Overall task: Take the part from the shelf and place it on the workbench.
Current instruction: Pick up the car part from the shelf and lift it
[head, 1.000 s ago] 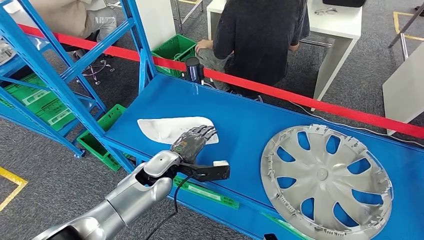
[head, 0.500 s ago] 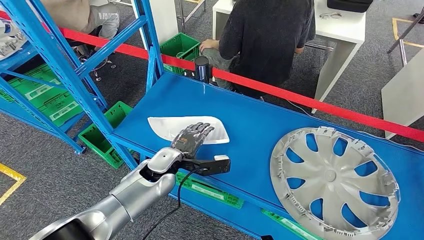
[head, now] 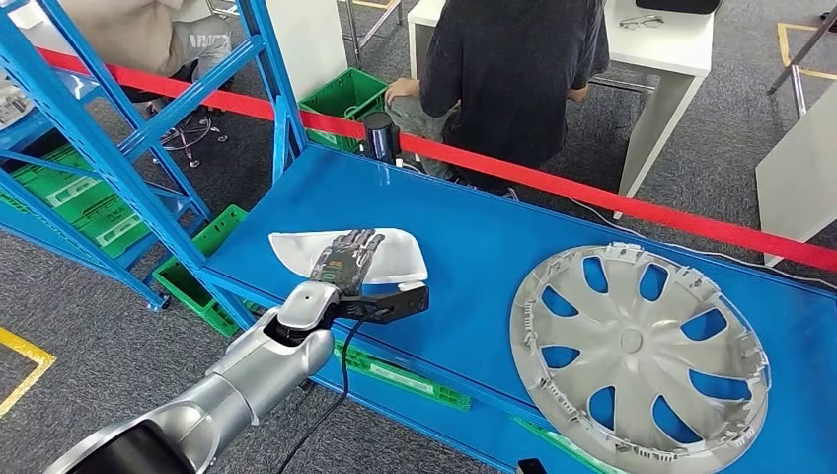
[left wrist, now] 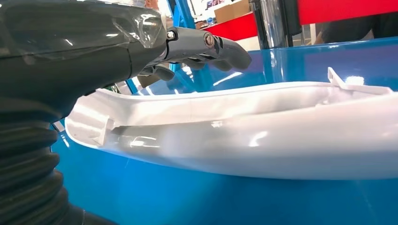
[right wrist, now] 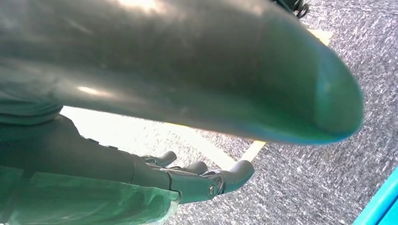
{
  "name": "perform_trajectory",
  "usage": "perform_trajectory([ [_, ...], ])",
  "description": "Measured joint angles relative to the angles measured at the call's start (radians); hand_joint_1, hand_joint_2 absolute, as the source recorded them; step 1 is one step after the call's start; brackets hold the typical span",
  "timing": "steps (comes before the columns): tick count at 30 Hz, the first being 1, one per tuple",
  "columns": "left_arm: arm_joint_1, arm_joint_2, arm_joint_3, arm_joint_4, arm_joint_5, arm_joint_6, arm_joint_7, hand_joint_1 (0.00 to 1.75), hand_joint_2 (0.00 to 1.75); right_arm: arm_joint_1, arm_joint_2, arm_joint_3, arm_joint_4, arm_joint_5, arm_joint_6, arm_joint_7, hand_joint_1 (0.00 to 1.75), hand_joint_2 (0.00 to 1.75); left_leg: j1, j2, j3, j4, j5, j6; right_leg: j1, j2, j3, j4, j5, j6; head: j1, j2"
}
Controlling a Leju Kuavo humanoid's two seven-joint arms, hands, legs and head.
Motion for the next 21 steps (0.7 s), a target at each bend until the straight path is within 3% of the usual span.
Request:
perform_trajectory([
  [1,-0.003,0.000,0.001,0.002,0.000,0.000,0.000,0.00,1.75,0.000,0.001,0.000,0.000,0.000,0.000,0.000,0.00,0.00,-0.002,0.000,0.039,-0.078,0.035,0.010,0.002,0.001,0.001,0.000,0.000,0.000,0.000,0.000],
  [3,-0.007,-0.002,0.003,0.005,0.000,0.000,0.000,0.00,1.75,-0.001,0.004,0.000,0.000,0.000,0.000,0.000,0.00,0.00,-0.009,0.002,0.102,-0.202,0.075,0.029,0.006,0.003,0.001,-0.001,0.002,0.003,0.001,0.000],
  [6,-0.011,-0.002,0.004,0.009,0.000,0.000,0.000,0.00,1.75,-0.001,0.008,0.000,0.000,0.000,-0.001,0.001,0.00,0.00,-0.017,0.005,0.115,-0.238,0.081,0.042,0.005,0.000,0.000,-0.006,0.007,0.013,0.001,0.000],
  [8,-0.012,-0.005,0.004,0.011,0.000,0.000,0.000,0.00,1.75,-0.001,0.009,0.000,0.000,0.000,-0.001,0.001,0.00,0.00,-0.014,0.007,0.128,-0.260,0.096,0.049,0.006,-0.002,-0.009,0.007,-0.001,0.017,0.002,0.000],
  [9,-0.013,-0.007,0.004,0.012,0.000,0.000,0.000,0.00,1.75,-0.001,0.008,0.000,0.000,0.000,-0.001,0.001,0.00,0.00,-0.011,0.007,0.134,-0.271,0.104,0.052,0.007,-0.002,-0.025,0.039,-0.018,0.016,0.003,0.000],
  [11,-0.011,-0.010,0.003,0.016,0.000,0.000,0.000,0.00,1.75,-0.001,0.007,0.000,0.001,0.000,-0.001,0.002,0.00,0.00,-0.010,0.008,0.135,-0.278,0.111,0.055,0.005,-0.002,-0.083,0.163,-0.073,0.011,0.004,0.000],
  [13,-0.008,-0.011,0.003,0.019,-0.001,0.000,0.000,0.00,1.75,0.001,0.005,0.000,0.001,0.000,-0.001,0.002,0.00,0.00,-0.011,0.007,0.132,-0.277,0.111,0.055,0.002,-0.003,-0.130,0.267,-0.106,0.018,0.005,0.000],
  [14,-0.007,-0.012,0.003,0.021,-0.003,0.001,0.001,0.00,1.75,0.002,0.005,0.000,0.001,0.000,-0.001,0.002,0.00,0.00,-0.011,0.006,0.132,-0.275,0.110,0.054,0.000,-0.003,-0.129,0.267,-0.100,0.028,0.005,0.000],
  [15,-0.008,-0.012,0.003,0.022,-0.006,0.001,0.002,0.00,1.75,0.001,0.003,0.000,0.001,0.000,-0.001,0.003,0.00,0.00,-0.010,0.005,0.132,-0.272,0.109,0.051,-0.003,-0.003,-0.107,0.225,-0.079,0.039,0.005,0.000],
  [16,-0.009,-0.013,0.003,0.023,-0.011,0.001,0.004,0.00,1.75,0.001,0.002,0.000,0.001,0.000,-0.002,0.003,0.00,0.00,-0.009,0.004,0.132,-0.267,0.105,0.047,-0.006,-0.005,-0.070,0.151,-0.050,0.051,0.005,0.000],
  [17,-0.010,-0.014,0.004,0.025,-0.016,0.002,0.008,0.00,1.75,0.000,0.002,0.000,0.001,0.000,-0.002,0.003,0.00,0.00,-0.010,0.002,0.130,-0.259,0.101,0.040,-0.008,-0.006,-0.035,0.084,-0.029,0.056,0.005,0.000],
  [19,-0.013,-0.015,0.007,0.028,-0.027,0.006,0.016,0.00,1.75,-0.002,0.001,0.000,0.001,0.001,-0.002,0.003,0.00,0.00,-0.013,0.000,0.122,-0.245,0.093,0.028,-0.008,-0.005,0.003,0.009,-0.009,0.047,0.004,0.000],
  [21,-0.014,-0.015,0.014,0.034,-0.039,0.011,0.022,0.00,1.75,-0.002,0.001,0.000,0.001,0.003,-0.002,0.004,0.00,0.00,-0.013,0.000,0.118,-0.239,0.091,0.022,-0.005,-0.003,0.004,0.006,-0.008,0.028,0.003,0.000],
])
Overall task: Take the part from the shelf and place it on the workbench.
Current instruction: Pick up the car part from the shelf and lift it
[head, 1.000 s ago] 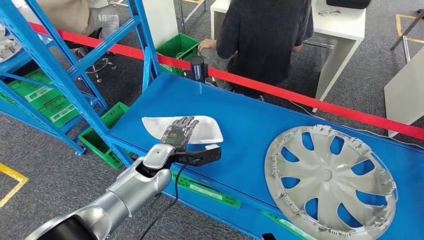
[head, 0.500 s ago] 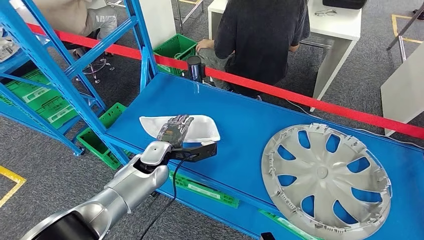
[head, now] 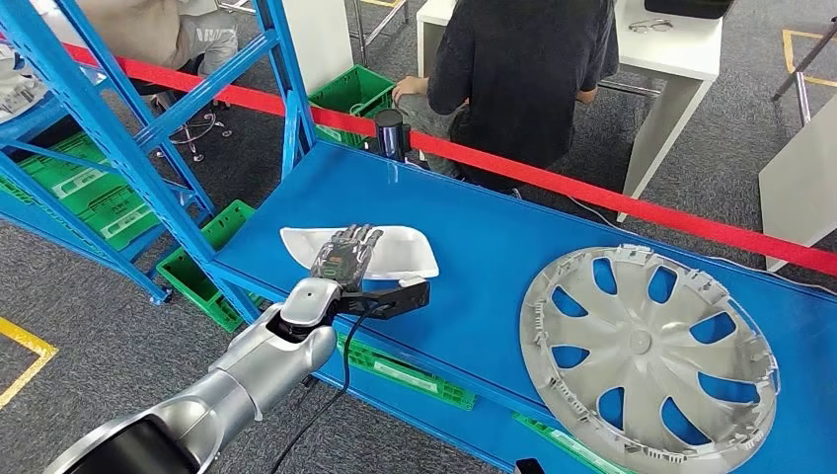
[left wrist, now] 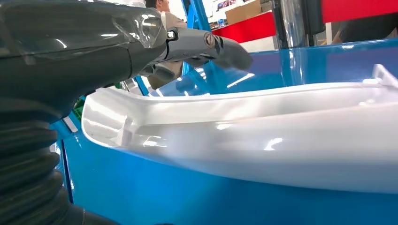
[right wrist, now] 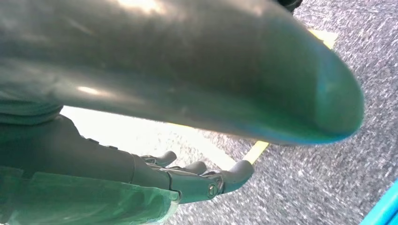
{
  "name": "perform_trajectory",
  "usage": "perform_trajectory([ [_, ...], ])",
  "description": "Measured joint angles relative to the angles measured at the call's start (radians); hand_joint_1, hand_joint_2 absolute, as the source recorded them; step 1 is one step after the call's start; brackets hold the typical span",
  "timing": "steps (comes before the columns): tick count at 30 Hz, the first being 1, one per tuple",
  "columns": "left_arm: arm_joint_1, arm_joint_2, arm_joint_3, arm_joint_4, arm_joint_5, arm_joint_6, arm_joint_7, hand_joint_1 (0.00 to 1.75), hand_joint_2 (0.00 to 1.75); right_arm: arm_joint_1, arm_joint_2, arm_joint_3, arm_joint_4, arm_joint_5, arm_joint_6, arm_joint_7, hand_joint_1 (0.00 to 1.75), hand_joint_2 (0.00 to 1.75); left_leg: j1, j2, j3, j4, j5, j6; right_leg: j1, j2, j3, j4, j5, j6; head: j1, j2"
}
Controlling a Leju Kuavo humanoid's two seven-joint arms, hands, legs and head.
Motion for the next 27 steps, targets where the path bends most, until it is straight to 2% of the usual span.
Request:
perform_trajectory([
  [1,-0.001,0.000,0.004,0.003,-0.005,0.002,0.002,0.00,1.75,0.000,0.000,0.000,0.000,0.001,0.000,0.000,0.00,0.00,0.002,0.000,-0.001,0.002,-0.003,-0.003,-0.001,0.000,0.000,0.000,0.001,-0.006,0.000,0.000],
  [3,-0.001,0.001,0.012,0.008,-0.019,0.008,0.009,0.87,1.75,-0.001,-0.001,-0.001,0.000,0.002,0.000,0.001,0.00,0.00,0.007,0.000,-0.018,0.043,-0.031,-0.013,-0.005,0.001,0.001,-0.002,0.003,-0.017,-0.001,0.000],
  [5,0.002,0.003,0.021,0.015,-0.026,0.013,0.012,1.75,1.75,-0.002,-0.001,-0.001,0.000,0.007,-0.002,0.001,0.00,0.00,0.012,0.000,-0.072,0.159,-0.093,-0.025,-0.005,0.001,-0.001,-0.003,0.004,-0.025,-0.003,0.000],
  [6,0.005,0.004,0.026,0.019,-0.022,0.015,0.009,1.75,1.75,-0.002,-0.001,-0.001,0.000,0.010,-0.004,0.001,0.00,0.00,0.014,0.000,-0.105,0.226,-0.120,-0.029,-0.004,0.001,-0.002,-0.003,0.005,-0.027,-0.003,0.000],
  [7,0.009,0.006,0.033,0.021,-0.016,0.015,0.002,1.75,1.75,-0.002,-0.001,-0.001,0.000,0.014,-0.007,0.001,0.00,0.00,0.015,0.000,-0.129,0.274,-0.133,-0.030,-0.003,0.001,-0.003,-0.002,0.005,-0.027,-0.003,0.000],
  [8,0.012,0.008,0.040,0.023,-0.007,0.015,-0.006,1.75,1.75,-0.003,-0.001,-0.001,0.000,0.017,-0.012,0.003,0.00,0.00,0.016,0.000,-0.137,0.285,-0.127,-0.029,-0.002,0.002,-0.003,-0.002,0.005,-0.027,-0.003,0.000],
  [9,0.014,0.009,0.048,0.023,0.000,0.014,-0.014,1.75,1.75,-0.004,-0.001,-0.001,0.000,0.020,-0.015,0.004,0.00,0.00,0.016,0.000,-0.123,0.255,-0.103,-0.026,0.000,0.002,-0.003,-0.002,0.005,-0.027,-0.003,0.000],
  [11,0.014,0.010,0.064,0.023,0.009,0.011,-0.026,1.75,1.75,-0.008,0.000,-0.001,0.000,0.023,-0.018,0.007,0.00,0.00,0.012,-0.001,-0.056,0.119,-0.037,-0.010,0.002,0.004,-0.001,-0.003,0.005,-0.027,-0.002,0.000],
  [12,0.013,0.010,0.070,0.023,0.013,0.010,-0.031,1.75,1.75,-0.010,0.001,-0.001,0.000,0.024,-0.019,0.008,0.00,0.00,0.009,-0.001,-0.027,0.059,-0.015,-0.001,0.004,0.005,-0.001,-0.003,0.006,-0.025,-0.002,0.000],
  [13,0.013,0.009,0.075,0.023,0.015,0.008,-0.035,1.75,1.75,-0.012,0.002,-0.001,-0.001,0.025,-0.019,0.009,0.00,0.00,0.005,0.000,-0.009,0.022,-0.005,0.005,0.005,0.005,-0.003,-0.004,0.008,-0.023,-0.002,0.000],
  [15,0.013,0.009,0.084,0.023,0.021,0.004,-0.042,1.75,1.75,-0.015,0.004,-0.002,-0.001,0.027,-0.020,0.010,0.00,0.00,-0.002,0.001,-0.004,0.005,-0.004,0.012,0.004,0.004,-0.005,-0.007,0.012,-0.015,-0.002,0.000],
  [17,0.011,0.006,0.092,0.020,0.026,0.000,-0.047,1.75,1.75,-0.015,0.005,-0.002,-0.001,0.029,-0.020,0.012,0.00,0.00,0.002,0.003,0.004,-0.015,0.008,0.019,0.004,0.001,-0.009,-0.004,0.010,-0.008,-0.002,0.000],
  [19,0.005,0.000,0.097,0.017,0.029,-0.004,-0.051,1.75,1.75,-0.016,0.003,-0.002,-0.001,0.031,-0.021,0.014,0.00,0.00,0.007,0.005,0.013,-0.036,0.021,0.026,0.006,0.000,-0.039,0.057,-0.022,-0.012,0.001,0.000],
  [21,0.002,-0.003,0.100,0.016,0.032,-0.008,-0.056,1.75,1.75,-0.016,0.001,-0.002,-0.001,0.033,-0.021,0.017,0.00,0.00,0.004,0.006,0.013,-0.038,0.023,0.029,0.005,0.000,-0.097,0.186,-0.076,-0.018,0.002,0.000],
  [22,0.003,-0.004,0.101,0.016,0.034,-0.009,-0.057,1.75,1.75,-0.016,0.000,-0.003,-0.001,0.035,-0.021,0.018,0.00,0.00,0.003,0.006,0.012,-0.037,0.023,0.029,0.005,-0.001,-0.122,0.241,-0.093,-0.017,0.002,0.000],
  [23,0.004,-0.004,0.103,0.016,0.036,-0.011,-0.058,1.75,1.75,-0.015,-0.001,-0.003,-0.001,0.035,-0.021,0.018,0.00,0.00,0.002,0.006,0.012,-0.036,0.023,0.028,0.004,-0.001,-0.132,0.263,-0.096,-0.011,0.002,0.000],
  [24,0.004,-0.004,0.104,0.015,0.038,-0.011,-0.059,1.75,1.75,-0.016,-0.002,-0.003,-0.001,0.036,-0.022,0.019,0.00,0.00,0.002,0.005,0.012,-0.034,0.022,0.027,0.003,-0.001,-0.121,0.243,-0.084,-0.002,0.002,0.000],
  [26,0.003,-0.004,0.106,0.013,0.041,-0.013,-0.062,1.75,1.75,-0.018,-0.004,-0.003,-0.001,0.038,-0.023,0.020,0.00,0.00,0.003,0.004,0.011,-0.026,0.018,0.021,0.000,-0.003,-0.052,0.108,-0.035,0.015,0.002,0.000],
  [27,0.003,-0.004,0.108,0.012,0.043,-0.015,-0.063,1.75,1.75,-0.019,-0.004,-0.003,-0.001,0.039,-0.023,0.020,0.00,0.00,0.001,0.003,0.009,-0.020,0.014,0.015,0.000,-0.004,-0.018,0.044,-0.016,0.017,0.002,0.000],
])
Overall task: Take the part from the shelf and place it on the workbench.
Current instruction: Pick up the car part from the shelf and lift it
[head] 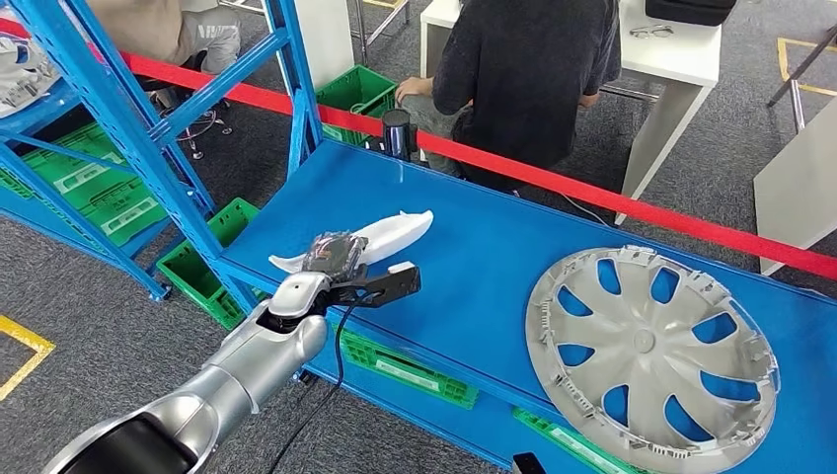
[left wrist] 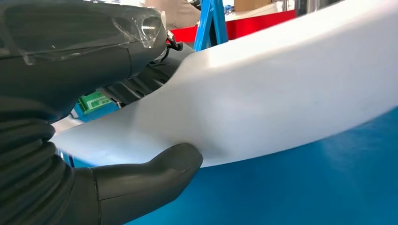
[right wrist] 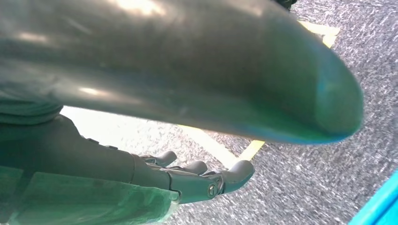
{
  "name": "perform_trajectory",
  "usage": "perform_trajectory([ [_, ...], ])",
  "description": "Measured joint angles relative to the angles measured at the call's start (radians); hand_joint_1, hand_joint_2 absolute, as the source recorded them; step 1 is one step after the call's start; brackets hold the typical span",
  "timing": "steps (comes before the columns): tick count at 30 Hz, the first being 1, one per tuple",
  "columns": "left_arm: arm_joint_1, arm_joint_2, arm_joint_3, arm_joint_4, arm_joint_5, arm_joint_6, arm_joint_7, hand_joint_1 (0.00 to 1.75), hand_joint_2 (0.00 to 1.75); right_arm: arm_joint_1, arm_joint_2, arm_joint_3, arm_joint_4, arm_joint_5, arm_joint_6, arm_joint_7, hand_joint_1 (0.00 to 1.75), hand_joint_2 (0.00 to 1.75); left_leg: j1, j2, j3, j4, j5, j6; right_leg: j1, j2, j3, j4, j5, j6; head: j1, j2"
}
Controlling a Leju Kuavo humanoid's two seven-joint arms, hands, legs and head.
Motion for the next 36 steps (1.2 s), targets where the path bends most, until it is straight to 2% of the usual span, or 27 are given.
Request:
perform_trajectory([
  [1,0.000,-0.001,0.002,-0.001,0.001,-0.002,-0.001,1.75,1.75,-0.001,0.000,0.000,0.000,0.001,0.000,0.001,0.00,0.00,-0.002,-0.001,-0.003,0.006,-0.003,-0.005,0.000,0.000,0.021,-0.040,0.011,-0.004,-0.001,0.000],
  [2,0.000,-0.001,0.004,-0.002,0.003,-0.004,-0.001,1.75,1.75,-0.002,0.000,0.000,0.000,0.002,0.000,0.002,0.00,0.00,-0.005,-0.001,-0.006,0.010,-0.005,-0.009,0.002,0.000,0.029,-0.055,0.013,-0.011,-0.002,0.000],
  [5,-0.001,-0.002,0.012,-0.005,0.006,-0.008,-0.001,1.75,1.75,-0.003,0.000,-0.001,0.000,0.005,-0.001,0.004,0.00,0.00,-0.002,-0.002,-0.011,0.020,-0.013,-0.017,0.001,0.002,0.030,-0.053,0.016,-0.030,-0.004,0.000],
  [6,-0.001,-0.002,0.013,-0.005,0.006,-0.008,-0.001,1.75,1.75,-0.004,0.000,-0.001,0.000,0.005,-0.001,0.004,0.00,0.00,0.001,-0.002,-0.020,0.040,-0.027,-0.023,-0.001,0.002,0.030,-0.054,0.017,-0.035,-0.004,0.000],
  [7,-0.001,-0.002,0.015,-0.006,0.006,-0.008,-0.001,1.75,1.75,-0.004,0.000,-0.001,0.000,0.005,-0.001,0.004,0.00,0.00,0.003,-0.003,-0.037,0.080,-0.052,-0.030,-0.004,0.002,0.031,-0.055,0.017,-0.040,-0.005,0.000],
  [9,0.001,-0.001,0.016,-0.006,0.007,-0.008,-0.002,1.75,1.75,-0.005,0.000,-0.001,0.000,0.006,-0.001,0.004,0.00,0.00,0.009,-0.003,-0.098,0.211,-0.117,-0.041,-0.002,0.002,0.029,-0.055,0.018,-0.045,-0.006,0.000],
  [10,0.003,0.000,0.016,-0.006,0.007,-0.008,-0.002,1.75,1.75,-0.004,0.001,-0.001,0.000,0.006,-0.001,0.004,0.00,0.00,0.011,-0.003,-0.128,0.274,-0.140,-0.044,-0.001,0.002,0.028,-0.055,0.019,-0.046,-0.006,0.000],
  [11,0.005,0.001,0.016,-0.006,0.008,-0.009,-0.002,1.75,1.75,-0.004,0.000,-0.001,0.000,0.006,-0.001,0.004,0.00,0.00,0.012,-0.003,-0.147,0.309,-0.145,-0.045,0.000,0.003,0.028,-0.054,0.019,-0.046,-0.006,0.000],
  [12,0.007,0.002,0.016,-0.006,0.009,-0.009,-0.003,1.75,1.75,-0.004,0.000,-0.001,0.000,0.006,-0.001,0.004,0.00,0.00,0.013,-0.003,-0.145,0.304,-0.131,-0.043,0.001,0.003,0.028,-0.054,0.019,-0.046,-0.006,0.000],
  [13,0.006,0.002,0.016,-0.006,0.010,-0.010,-0.005,1.75,1.75,-0.004,0.000,-0.001,0.000,0.006,-0.001,0.004,0.00,0.00,0.013,-0.003,-0.122,0.257,-0.100,-0.038,0.002,0.005,0.030,-0.054,0.019,-0.046,-0.006,0.000],
  [14,0.004,0.002,0.017,-0.007,0.014,-0.011,-0.008,1.75,1.75,-0.004,0.001,-0.002,0.000,0.006,-0.001,0.004,0.00,0.00,0.011,-0.004,-0.085,0.182,-0.062,-0.030,0.003,0.006,0.032,-0.055,0.019,-0.046,-0.006,0.000],
  [16,0.000,0.001,0.021,-0.009,0.023,-0.017,-0.016,1.75,1.75,-0.005,0.004,-0.003,0.000,0.009,-0.001,0.004,0.00,0.00,0.005,-0.004,-0.023,0.056,-0.018,-0.014,0.006,0.007,0.032,-0.056,0.020,-0.044,-0.006,0.000],
  [17,-0.002,0.001,0.023,-0.010,0.028,-0.020,-0.022,1.75,1.75,-0.006,0.005,-0.004,0.000,0.011,-0.001,0.004,0.00,0.00,0.001,-0.004,-0.009,0.026,-0.012,-0.008,0.007,0.006,0.031,-0.057,0.021,-0.041,-0.005,0.000],
  [19,-0.002,0.000,0.025,-0.015,0.041,-0.028,-0.032,1.75,1.75,-0.006,0.007,-0.005,0.000,0.015,-0.001,0.004,0.00,0.00,-0.004,-0.003,-0.007,0.014,-0.011,-0.002,0.007,0.005,0.030,-0.062,0.025,-0.031,-0.006,0.000],
  [21,-0.003,-0.004,0.027,-0.023,0.056,-0.035,-0.042,1.75,1.75,-0.006,0.007,-0.006,0.000,0.017,0.000,0.005,0.00,0.00,0.000,0.000,0.001,-0.006,0.002,0.005,0.008,0.004,0.022,-0.049,0.017,-0.025,-0.005,0.000],
  [22,-0.003,-0.007,0.029,-0.027,0.065,-0.039,-0.046,1.75,1.75,-0.006,0.007,-0.007,0.000,0.019,0.000,0.006,0.00,0.00,0.003,0.001,0.005,-0.017,0.009,0.009,0.009,0.004,0.006,-0.018,0.001,-0.027,-0.004,0.000],
  [23,-0.003,-0.009,0.030,-0.030,0.073,-0.044,-0.049,1.75,1.75,-0.006,0.005,-0.008,0.000,0.021,0.000,0.006,0.00,0.00,0.005,0.002,0.008,-0.024,0.014,0.011,0.009,0.003,-0.020,0.036,-0.025,-0.032,-0.003,0.000],
  [25,0.001,-0.013,0.031,-0.032,0.090,-0.055,-0.057,1.75,1.75,-0.005,0.003,-0.010,0.000,0.025,0.000,0.007,0.00,0.00,0.003,0.002,0.005,-0.025,0.016,0.014,0.009,0.003,-0.083,0.171,-0.078,-0.036,-0.002,0.000],
  [26,0.004,-0.013,0.031,-0.033,0.098,-0.061,-0.061,1.75,1.75,-0.003,0.002,-0.012,0.000,0.027,0.000,0.007,0.00,0.00,0.002,0.001,0.005,-0.025,0.016,0.014,0.008,0.003,-0.103,0.213,-0.090,-0.032,-0.002,0.000],
  [27,0.005,-0.013,0.032,-0.035,0.106,-0.067,-0.066,1.75,1.75,-0.002,0.001,-0.014,0.000,0.029,0.000,0.007,0.00,0.00,0.001,0.000,0.004,-0.024,0.016,0.014,0.007,0.003,-0.105,0.217,-0.086,-0.025,-0.002,0.000],
  [28,0.006,-0.013,0.032,-0.038,0.113,-0.073,-0.071,1.75,1.75,-0.002,-0.001,-0.017,0.000,0.031,0.000,0.008,0.00,0.00,0.001,-0.001,0.004,-0.022,0.015,0.013,0.005,0.003,-0.086,0.178,-0.066,-0.015,-0.002,0.000],
  [29,0.006,-0.014,0.032,-0.042,0.120,-0.077,-0.075,1.75,1.75,-0.002,-0.002,-0.020,0.000,0.033,0.000,0.008,0.00,0.00,0.002,-0.002,0.004,-0.018,0.012,0.010,0.003,0.002,-0.050,0.106,-0.037,-0.004,-0.002,0.000],
  [30,0.005,-0.014,0.032,-0.045,0.126,-0.080,-0.078,1.75,1.75,-0.003,-0.003,-0.023,0.000,0.034,0.000,0.008,0.00,0.00,0.000,-0.004,0.003,-0.011,0.008,0.005,0.002,0.000,-0.014,0.034,-0.013,0.000,-0.001,0.000],
  [31,0.004,-0.015,0.032,-0.048,0.131,-0.083,-0.081,1.75,1.75,-0.003,-0.003,-0.025,0.000,0.034,0.000,0.008,0.00,0.00,-0.002,-0.005,0.000,-0.004,0.004,-0.001,0.002,-0.001,0.014,-0.022,0.006,-0.001,-0.002,0.000],
  [32,0.004,-0.016,0.032,-0.052,0.137,-0.085,-0.083,1.75,1.75,-0.003,-0.004,-0.028,0.000,0.035,0.000,0.008,0.00,0.00,-0.004,-0.006,-0.003,0.002,0.001,-0.006,0.003,-0.001,0.030,-0.053,0.014,-0.006,-0.002,0.000],
  [34,0.003,-0.016,0.032,-0.059,0.144,-0.089,-0.087,1.75,1.75,-0.002,-0.003,-0.030,0.000,0.035,0.001,0.008,0.00,0.00,-0.005,-0.006,-0.008,0.007,-0.001,-0.012,0.006,0.001,0.032,-0.059,0.016,-0.021,-0.003,0.000],
  [36,0.003,-0.016,0.032,-0.066,0.147,-0.093,-0.088,1.75,1.75,-0.002,-0.004,-0.032,0.000,0.035,0.002,0.008,0.00,0.00,0.000,-0.005,-0.016,0.020,-0.012,-0.021,0.003,0.002,0.033,-0.061,0.019,-0.031,-0.003,0.000],
])
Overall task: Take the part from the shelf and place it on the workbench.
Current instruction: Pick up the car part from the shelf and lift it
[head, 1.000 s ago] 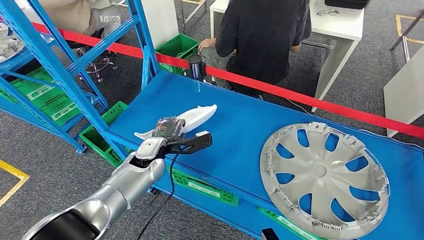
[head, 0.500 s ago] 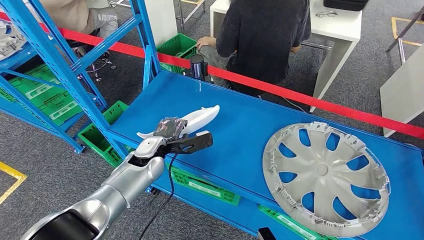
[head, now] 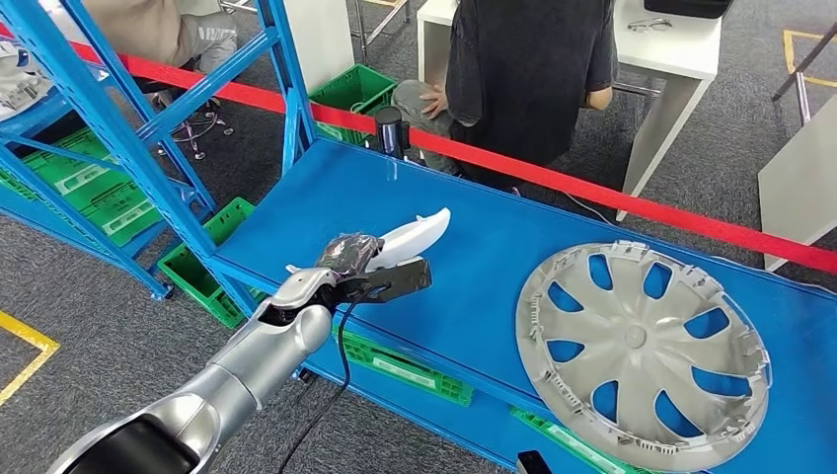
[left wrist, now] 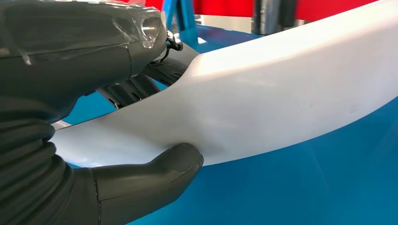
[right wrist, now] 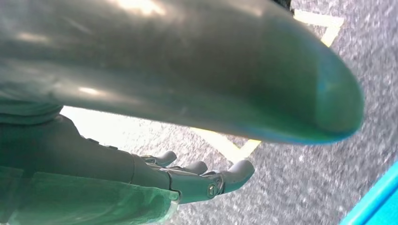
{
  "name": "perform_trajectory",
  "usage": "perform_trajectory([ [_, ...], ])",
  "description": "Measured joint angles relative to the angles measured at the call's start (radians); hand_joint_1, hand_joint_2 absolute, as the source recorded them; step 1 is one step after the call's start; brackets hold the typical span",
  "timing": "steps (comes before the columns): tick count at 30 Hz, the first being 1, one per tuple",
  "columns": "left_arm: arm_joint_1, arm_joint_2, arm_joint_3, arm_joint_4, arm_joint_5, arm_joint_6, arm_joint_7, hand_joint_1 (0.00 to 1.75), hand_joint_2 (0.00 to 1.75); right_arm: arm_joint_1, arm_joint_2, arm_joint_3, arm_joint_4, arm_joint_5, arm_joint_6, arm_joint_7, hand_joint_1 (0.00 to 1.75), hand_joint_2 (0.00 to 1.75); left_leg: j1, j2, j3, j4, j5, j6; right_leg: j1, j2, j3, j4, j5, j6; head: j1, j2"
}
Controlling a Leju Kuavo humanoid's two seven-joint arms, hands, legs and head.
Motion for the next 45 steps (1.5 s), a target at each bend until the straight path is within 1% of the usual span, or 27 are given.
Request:
perform_trajectory([
  [2,-0.001,0.000,0.000,-0.005,0.001,-0.001,-0.001,1.75,1.75,0.000,-0.001,-0.002,0.000,0.000,0.000,0.000,0.00,0.00,0.005,0.001,-0.038,0.080,-0.048,-0.013,-0.005,0.001,0.001,-0.002,0.001,-0.009,-0.002,0.000],
  [4,0.002,0.001,0.000,-0.007,0.001,-0.002,-0.001,1.75,1.75,0.000,-0.001,-0.003,0.000,0.000,0.001,0.000,0.00,0.00,0.011,0.001,-0.105,0.222,-0.111,-0.023,-0.004,0.001,-0.001,-0.001,0.001,-0.014,-0.003,0.000],
  [5,0.004,0.002,0.000,-0.007,0.002,-0.002,-0.001,1.75,1.75,0.001,-0.001,-0.004,0.000,0.000,0.001,0.000,0.00,0.00,0.013,0.001,-0.131,0.274,-0.126,-0.026,-0.003,0.001,-0.001,-0.001,0.001,-0.014,-0.003,0.000],
  [6,0.006,0.002,0.000,-0.007,0.004,-0.003,-0.002,1.75,1.75,0.001,-0.001,-0.005,0.000,0.000,0.001,0.000,0.00,0.00,0.014,0.001,-0.141,0.293,-0.123,-0.026,-0.002,0.002,-0.001,-0.001,0.001,-0.014,-0.003,0.000],
  [7,0.006,0.002,0.000,-0.008,0.009,-0.003,-0.003,1.75,1.75,0.001,-0.001,-0.006,0.000,0.000,0.001,0.000,0.00,0.00,0.015,0.001,-0.129,0.264,-0.098,-0.023,-0.001,0.003,0.001,-0.001,0.001,-0.014,-0.003,0.000],
  [10,0.004,0.002,0.008,-0.017,0.044,-0.006,-0.015,1.75,1.75,0.000,0.001,-0.009,0.000,0.001,0.001,0.000,0.00,0.00,0.011,-0.001,-0.029,0.056,-0.004,-0.001,0.003,0.007,0.004,-0.002,0.001,-0.013,-0.002,0.000],
  [12,0.005,0.002,0.019,-0.030,0.090,-0.017,-0.033,1.75,1.75,0.000,0.003,-0.013,0.000,0.004,0.002,0.000,0.00,0.00,0.004,0.000,-0.001,-0.005,0.005,0.010,0.004,0.007,0.001,-0.005,0.003,-0.008,-0.002,0.000],
  [15,0.017,0.004,0.041,-0.074,0.167,-0.023,-0.055,1.75,1.75,0.002,0.005,-0.018,0.000,0.007,0.002,-0.001,0.00,0.00,0.005,0.002,0.009,-0.025,0.015,0.020,0.004,0.006,-0.005,-0.003,0.002,0.005,-0.001,0.000],
  [17,0.025,0.006,0.048,-0.121,0.180,-0.003,-0.060,1.75,1.75,0.004,0.004,-0.022,0.000,0.007,0.002,-0.005,0.00,0.00,0.009,0.004,0.018,-0.043,0.026,0.028,0.005,0.004,-0.035,0.058,-0.029,0.003,0.001,0.000],
  [19,0.043,0.016,0.048,-0.183,0.165,0.031,-0.058,1.75,1.75,0.010,0.004,-0.027,0.000,0.005,0.002,-0.013,0.00,0.00,0.007,0.004,0.017,-0.044,0.029,0.031,0.004,0.003,-0.097,0.187,-0.082,-0.003,0.003,0.000],
  [20,0.056,0.022,0.048,-0.219,0.154,0.050,-0.056,1.75,1.75,0.016,0.003,-0.031,0.000,0.004,0.002,-0.018,0.00,0.00,0.006,0.004,0.016,-0.044,0.028,0.031,0.004,0.003,-0.125,0.245,-0.100,-0.002,0.003,0.000],
  [21,0.070,0.029,0.049,-0.262,0.147,0.073,-0.058,1.75,1.75,0.022,0.003,-0.035,0.000,0.002,0.002,-0.023,0.00,0.00,0.005,0.003,0.016,-0.043,0.028,0.031,0.003,0.003,-0.140,0.274,-0.104,0.003,0.003,0.000],
  [22,0.085,0.036,0.050,-0.306,0.150,0.095,-0.065,1.75,1.75,0.028,0.002,-0.040,0.000,-0.001,0.002,-0.028,0.00,0.00,0.005,0.002,0.016,-0.041,0.026,0.029,0.001,0.002,-0.135,0.262,-0.093,0.013,0.003,0.000],
  [24,0.106,0.047,0.059,-0.400,0.214,0.123,-0.106,1.75,1.75,0.036,0.000,-0.049,0.000,-0.007,0.002,-0.040,0.00,0.00,0.007,0.000,0.014,-0.029,0.018,0.022,-0.005,0.000,-0.076,0.137,-0.041,0.035,0.003,0.000],
  [25,0.114,0.050,0.067,-0.442,0.277,0.122,-0.135,1.75,1.75,0.038,0.000,-0.053,0.000,-0.009,0.002,-0.045,0.00,0.00,0.006,-0.001,0.010,-0.019,0.012,0.016,-0.006,0.000,-0.044,0.075,-0.022,0.039,0.004,0.000],
  [26,0.123,0.054,0.076,-0.485,0.360,0.107,-0.166,1.75,1.75,0.039,0.000,-0.056,0.000,-0.010,0.002,-0.051,0.00,0.00,0.005,-0.002,0.005,-0.009,0.005,0.010,-0.006,0.001,-0.024,0.034,-0.010,0.036,0.004,0.000],
  [28,0.160,0.064,0.101,-0.582,0.590,0.035,-0.230,1.75,1.75,0.046,0.000,-0.064,0.000,-0.011,0.005,-0.062,0.00,0.00,0.002,-0.001,-0.003,0.004,-0.002,0.002,-0.002,0.006,-0.016,0.020,-0.010,0.022,0.003,0.000],
  [31,0.222,0.089,0.140,-0.731,0.987,-0.143,-0.313,1.75,1.75,0.062,-0.003,-0.071,0.001,-0.010,0.016,-0.076,0.00,0.00,0.009,0.001,-0.014,0.026,-0.020,-0.007,-0.006,0.010,-0.017,0.019,-0.009,0.005,0.002,0.000],
  [33,0.253,0.109,0.159,-0.803,1.169,-0.245,-0.339,1.75,1.75,0.066,-0.007,-0.072,0.003,-0.008,0.023,-0.084,0.00,0.00,0.013,0.001,-0.055,0.112,-0.070,-0.020,-0.008,0.011,-0.015,0.018,-0.009,-0.005,0.000,0.000],
  [35,0.292,0.129,0.169,-0.858,1.339,-0.346,-0.343,1.75,1.75,0.070,-0.010,-0.072,0.006,-0.004,0.028,-0.093,0.00,0.00,0.016,0.001,-0.119,0.241,-0.121,-0.028,-0.007,0.011,-0.015,0.019,-0.010,-0.010,-0.001,0.000],
  [36,0.312,0.140,0.171,-0.880,1.432,-0.402,-0.338,1.75,1.75,0.072,-0.011,-0.072,0.008,-0.002,0.029,-0.097,0.00,0.00,0.017,0.001,-0.141,0.279,-0.128,-0.029,-0.006,0.012,-0.015,0.019,-0.011,-0.011,-0.001,0.000],
  [37,0.329,0.151,0.171,-0.897,1.523,-0.457,-0.332,1.75,1.75,0.074,-0.012,-0.072,0.010,0.002,0.031,-0.100,0.00,0.00,0.018,0.001,-0.145,0.282,-0.117,-0.027,-0.004,0.012,-0.015,0.019,-0.011,-0.011,-0.002,0.000],
  [38,0.343,0.162,0.171,-0.912,1.607,-0.513,-0.325,1.75,1.75,0.074,-0.013,-0.072,0.011,0.006,0.033,-0.102,0.00,0.00,0.018,0.001,-0.129,0.244,-0.090,-0.023,-0.003,0.013,-0.014,0.018,-0.011,-0.012,-0.002,0.000],
  [39,0.353,0.173,0.170,-0.923,1.681,-0.565,-0.318,1.75,1.75,0.074,-0.014,-0.072,0.012,0.009,0.036,-0.102,0.00,0.00,0.017,0.001,-0.096,0.178,-0.055,-0.015,-0.001,0.014,-0.012,0.018,-0.011,-0.012,-0.002,0.000],
  [41,0.375,0.194,0.168,-0.942,1.786,-0.656,-0.305,1.75,1.75,0.073,-0.016,-0.072,0.014,0.015,0.042,-0.104,0.00,0.00,0.011,0.002,-0.032,0.053,-0.013,0.002,0.003,0.016,-0.010,0.017,-0.012,-0.011,-0.001,0.000],
  [42,0.387,0.203,0.166,-0.948,1.815,-0.686,-0.300,1.75,1.75,0.073,-0.016,-0.072,0.015,0.016,0.044,-0.105,0.00,0.00,0.008,0.003,-0.015,0.021,-0.008,0.008,0.004,0.016,-0.010,0.016,-0.012,-0.009,-0.001,0.000],
  [45,0.416,0.221,0.164,-0.958,1.836,-0.712,-0.294,1.75,1.75,0.074,-0.018,-0.072,0.017,0.017,0.046,-0.107,0.00,0.00,0.004,0.004,-0.004,-0.002,-0.004,0.016,0.003,0.013,-0.010,0.013,-0.011,0.003,-0.001,0.000],
])
